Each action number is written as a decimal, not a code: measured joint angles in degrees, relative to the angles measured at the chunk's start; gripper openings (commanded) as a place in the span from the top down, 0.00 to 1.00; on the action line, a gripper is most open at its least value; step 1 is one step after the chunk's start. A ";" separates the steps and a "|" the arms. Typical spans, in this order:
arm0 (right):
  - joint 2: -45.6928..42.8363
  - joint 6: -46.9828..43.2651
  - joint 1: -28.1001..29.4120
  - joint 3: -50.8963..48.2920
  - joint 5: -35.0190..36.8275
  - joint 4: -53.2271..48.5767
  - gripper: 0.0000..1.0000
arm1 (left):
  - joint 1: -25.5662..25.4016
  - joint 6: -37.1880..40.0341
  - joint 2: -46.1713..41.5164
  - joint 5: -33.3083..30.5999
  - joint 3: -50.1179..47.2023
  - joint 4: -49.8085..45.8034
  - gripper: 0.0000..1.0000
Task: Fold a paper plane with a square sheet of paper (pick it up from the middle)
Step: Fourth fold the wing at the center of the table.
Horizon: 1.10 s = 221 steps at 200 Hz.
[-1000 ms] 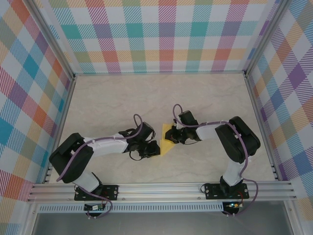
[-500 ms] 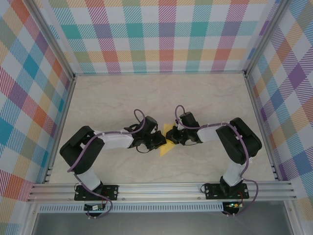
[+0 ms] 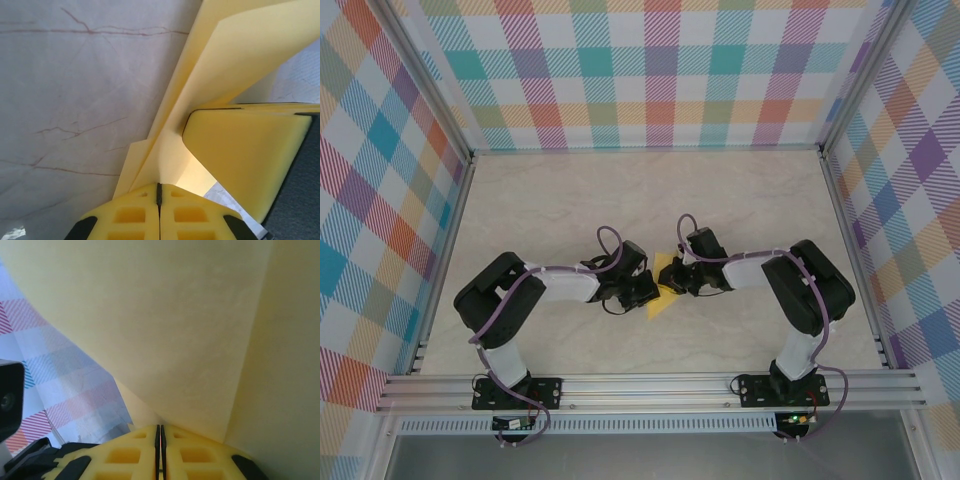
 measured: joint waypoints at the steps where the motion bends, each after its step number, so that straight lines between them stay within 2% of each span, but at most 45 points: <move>1: -0.11 -0.20 -0.09 0.04 0.00 -0.33 0.88 | -0.04 0.04 -0.02 -0.09 0.00 -0.15 0.98; 48: -3.37 -5.75 -3.93 2.86 -0.48 -8.07 0.94 | -0.57 1.46 -0.61 -2.43 -0.02 -1.07 1.00; 82: -4.20 -7.19 -3.87 4.46 -2.69 -7.10 0.98 | -0.79 2.54 -0.61 -2.93 0.33 -1.92 1.00; 138: -0.17 -7.63 -2.54 4.39 -5.81 -5.60 0.98 | -0.79 4.22 -0.50 -3.39 1.31 -3.89 1.00; 221: 3.10 -10.03 -2.97 4.83 -4.46 -6.69 0.97 | -0.85 4.55 -0.52 -3.41 0.76 -3.23 1.00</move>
